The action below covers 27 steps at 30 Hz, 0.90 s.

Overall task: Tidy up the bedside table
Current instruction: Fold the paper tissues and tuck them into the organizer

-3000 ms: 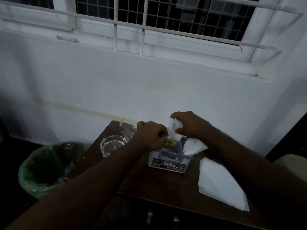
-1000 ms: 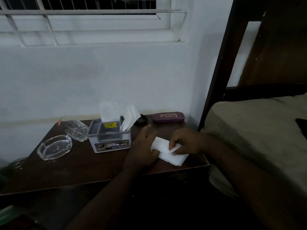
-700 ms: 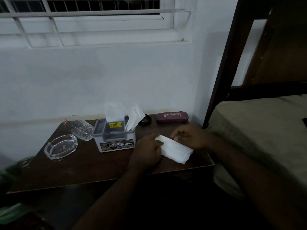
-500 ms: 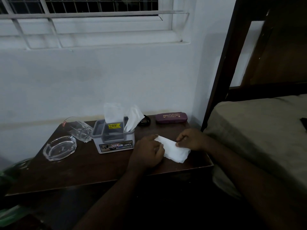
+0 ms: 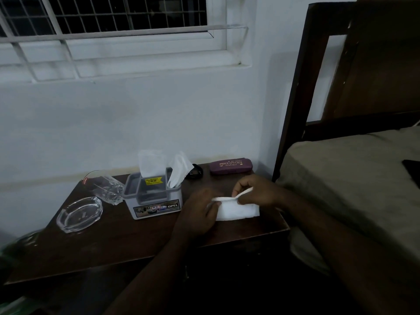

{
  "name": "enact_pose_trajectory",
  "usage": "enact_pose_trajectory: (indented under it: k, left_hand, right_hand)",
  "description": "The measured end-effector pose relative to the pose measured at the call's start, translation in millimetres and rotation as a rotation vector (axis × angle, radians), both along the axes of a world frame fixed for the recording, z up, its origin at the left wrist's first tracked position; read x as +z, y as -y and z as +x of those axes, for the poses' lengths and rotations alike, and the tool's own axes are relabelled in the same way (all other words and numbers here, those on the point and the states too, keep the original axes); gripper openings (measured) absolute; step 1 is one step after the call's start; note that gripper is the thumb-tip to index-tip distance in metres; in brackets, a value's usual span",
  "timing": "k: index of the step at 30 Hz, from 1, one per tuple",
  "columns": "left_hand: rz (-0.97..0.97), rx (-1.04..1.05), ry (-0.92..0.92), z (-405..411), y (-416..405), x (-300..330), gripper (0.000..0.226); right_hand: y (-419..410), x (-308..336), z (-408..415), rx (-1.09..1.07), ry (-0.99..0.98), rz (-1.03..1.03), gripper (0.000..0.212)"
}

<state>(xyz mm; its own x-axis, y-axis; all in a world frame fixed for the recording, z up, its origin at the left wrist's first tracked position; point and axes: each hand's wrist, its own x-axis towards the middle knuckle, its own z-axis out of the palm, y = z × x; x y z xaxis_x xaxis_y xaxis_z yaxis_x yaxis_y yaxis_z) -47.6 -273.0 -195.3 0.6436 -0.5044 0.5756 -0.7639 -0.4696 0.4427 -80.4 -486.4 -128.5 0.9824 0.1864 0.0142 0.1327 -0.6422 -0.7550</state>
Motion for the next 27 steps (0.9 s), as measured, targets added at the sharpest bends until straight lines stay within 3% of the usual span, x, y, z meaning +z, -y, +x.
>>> enact_pose_trajectory:
  k: [2,4,7,10,15,19,27]
  left_hand:
    - [-0.007,-0.002,-0.044,0,-1,-1,0.009]
    - [-0.069,0.017,-0.146,1,-3,1,0.010]
    - [-0.154,0.007,-0.287,-6,-6,8,0.009]
    - [-0.250,-0.043,-0.393,-22,-13,19,0.008]
    - [-0.115,-0.039,-0.109,-36,-58,80,0.018]
    - [0.034,0.039,0.157,-29,-104,125,0.015]
    - [0.059,0.401,0.138,-12,-162,111,0.035]
  right_hand:
    - [2,0,2,-0.067,0.022,0.118,0.024]
    - [6,2,2,-0.107,-0.021,0.209,0.031]
    - [7,7,-1,-0.109,-0.069,0.199,0.032]
    - [3,31,-6,-0.076,0.022,0.110,0.030]
    - [-30,96,-3,0.099,0.254,0.097,0.027]
    - [-83,135,18,0.135,0.498,-0.112,0.028]
    - [-193,161,76,0.274,0.668,-0.313,0.017]
